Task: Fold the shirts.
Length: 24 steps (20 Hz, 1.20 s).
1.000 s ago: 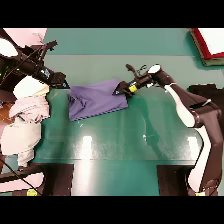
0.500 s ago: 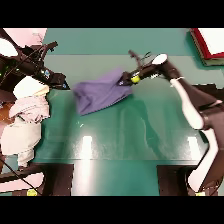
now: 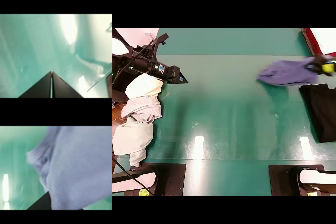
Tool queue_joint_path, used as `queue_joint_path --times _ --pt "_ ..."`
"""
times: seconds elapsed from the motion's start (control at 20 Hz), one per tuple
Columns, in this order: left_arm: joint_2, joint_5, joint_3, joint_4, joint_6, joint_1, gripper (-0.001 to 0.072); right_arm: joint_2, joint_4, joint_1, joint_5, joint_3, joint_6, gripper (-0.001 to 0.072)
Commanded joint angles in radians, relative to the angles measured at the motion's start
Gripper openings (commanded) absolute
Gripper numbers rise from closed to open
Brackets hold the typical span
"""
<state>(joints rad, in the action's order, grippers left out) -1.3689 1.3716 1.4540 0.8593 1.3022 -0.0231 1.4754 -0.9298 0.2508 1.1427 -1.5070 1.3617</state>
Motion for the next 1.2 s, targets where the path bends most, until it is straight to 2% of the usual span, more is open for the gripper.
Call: queue_joint_path --times 0.0,0.15,0.35,0.6,0.85,0.9,1.0,1.15 --pt "0.001 -0.052 0.001 -0.066 0.0 -0.02 0.0023 -0.07 -0.024 0.212 -0.071 0.068 0.017 0.0012" --pt "0.001 -0.071 0.001 -0.061 -0.001 -0.071 0.0023 -0.07 0.0 0.294 -0.113 0.067 0.003 0.0012" --pt "0.0 -0.104 0.001 -0.053 0.0 -0.11 0.0023 -0.07 0.021 0.323 -0.088 -0.037 -0.032 0.0012" --pt "0.0 -0.105 0.001 -0.051 -0.001 -0.11 0.0023 -0.07 0.009 0.329 0.129 -0.256 -0.037 0.0012" --pt "0.0 -0.095 0.001 -0.034 -0.002 -0.11 0.0023 -0.072 0.008 0.38 0.387 -0.286 -0.014 0.0012" --pt "0.0 -0.091 0.001 -0.032 -0.002 -0.11 0.0023 -0.073 -0.014 0.389 0.439 -0.286 -0.002 0.0012" --pt "0.0 -0.082 0.001 -0.028 -0.004 -0.11 0.0023 -0.093 -0.169 0.39 0.512 -0.286 0.045 0.0012" --pt "0.0 -0.072 0.001 -0.028 -0.028 -0.11 0.0023 -0.125 -0.367 0.39 0.598 -0.286 0.16 0.0014"
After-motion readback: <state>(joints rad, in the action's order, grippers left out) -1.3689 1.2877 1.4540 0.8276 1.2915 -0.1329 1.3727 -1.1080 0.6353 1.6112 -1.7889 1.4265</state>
